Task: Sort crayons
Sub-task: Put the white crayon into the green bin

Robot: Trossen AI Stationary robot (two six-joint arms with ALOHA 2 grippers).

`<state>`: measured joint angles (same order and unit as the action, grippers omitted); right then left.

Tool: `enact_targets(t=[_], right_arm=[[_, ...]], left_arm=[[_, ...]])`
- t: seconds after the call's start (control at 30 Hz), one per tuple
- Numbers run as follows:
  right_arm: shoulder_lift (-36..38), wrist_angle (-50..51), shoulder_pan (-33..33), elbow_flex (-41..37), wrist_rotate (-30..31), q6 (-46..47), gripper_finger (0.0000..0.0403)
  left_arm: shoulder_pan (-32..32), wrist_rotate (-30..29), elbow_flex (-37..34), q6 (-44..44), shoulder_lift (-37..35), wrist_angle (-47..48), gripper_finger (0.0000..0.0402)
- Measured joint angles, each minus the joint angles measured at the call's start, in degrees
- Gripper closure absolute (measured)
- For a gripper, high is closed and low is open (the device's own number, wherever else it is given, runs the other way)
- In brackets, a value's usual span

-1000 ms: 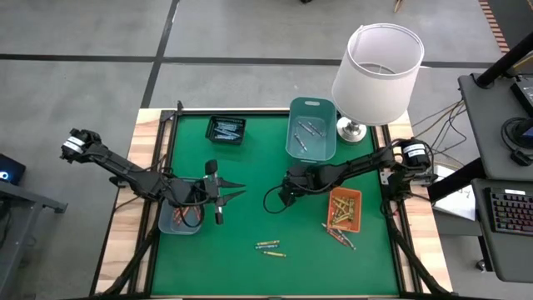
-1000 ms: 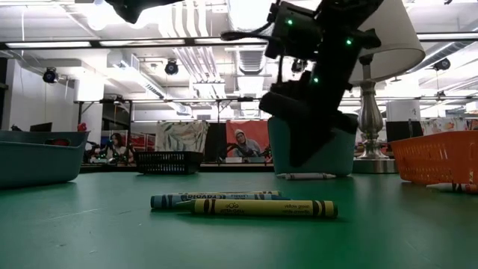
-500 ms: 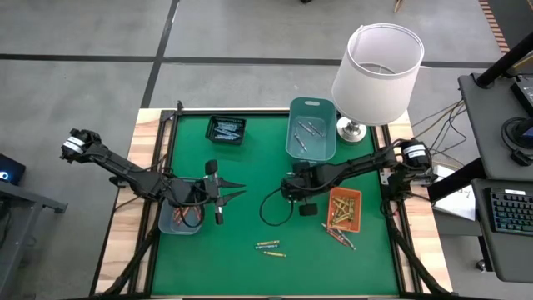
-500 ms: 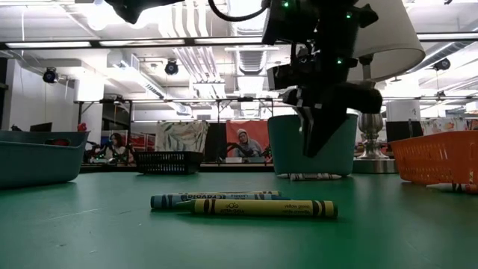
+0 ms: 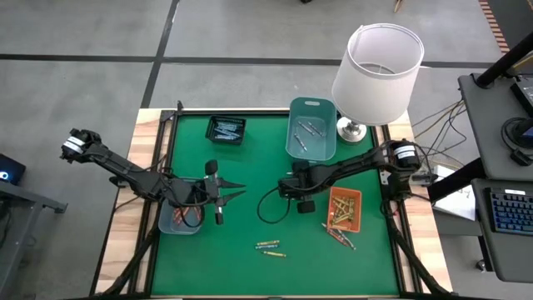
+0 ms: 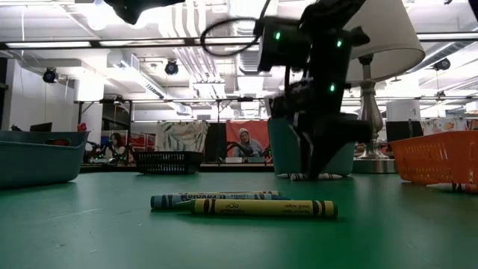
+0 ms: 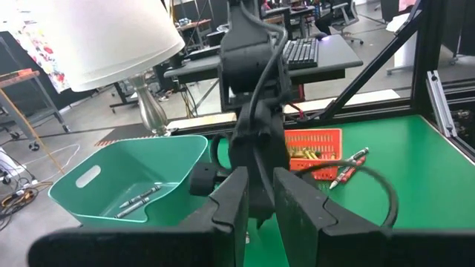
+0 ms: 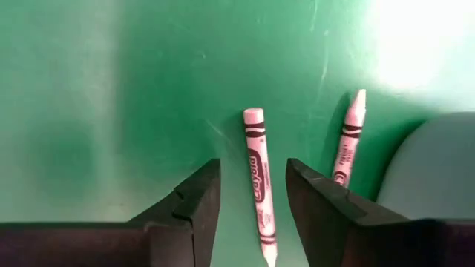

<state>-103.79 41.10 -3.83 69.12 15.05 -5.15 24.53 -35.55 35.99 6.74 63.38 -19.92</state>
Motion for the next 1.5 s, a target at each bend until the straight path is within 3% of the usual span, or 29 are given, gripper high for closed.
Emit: enact_targets(t=[0.33,0.7,1.1,1.5], right_arm=[[-3.28,-0.05,2.11,0.25,-2.95,3.5,0.0273],[-3.47,-0.34,2.11,0.13,-5.72,1.86,0.0387],[3.38,1.25,1.18,3.03,-6.91,5.16,0.0391],[5.38,8.29,1.48,20.52,-7.57,1.63,0.0391]], left_arm=[[0.0,0.0,0.0,0.0,0.14,0.09,0.0354],[0.0,0.0,0.0,-0.02,0.26,0.06,0.0354],[0.0,0.01,0.0,-1.53,0.28,0.11,0.0354],[0.0,0.02,-0.01,-1.59,0.28,0.04,0.0354]])
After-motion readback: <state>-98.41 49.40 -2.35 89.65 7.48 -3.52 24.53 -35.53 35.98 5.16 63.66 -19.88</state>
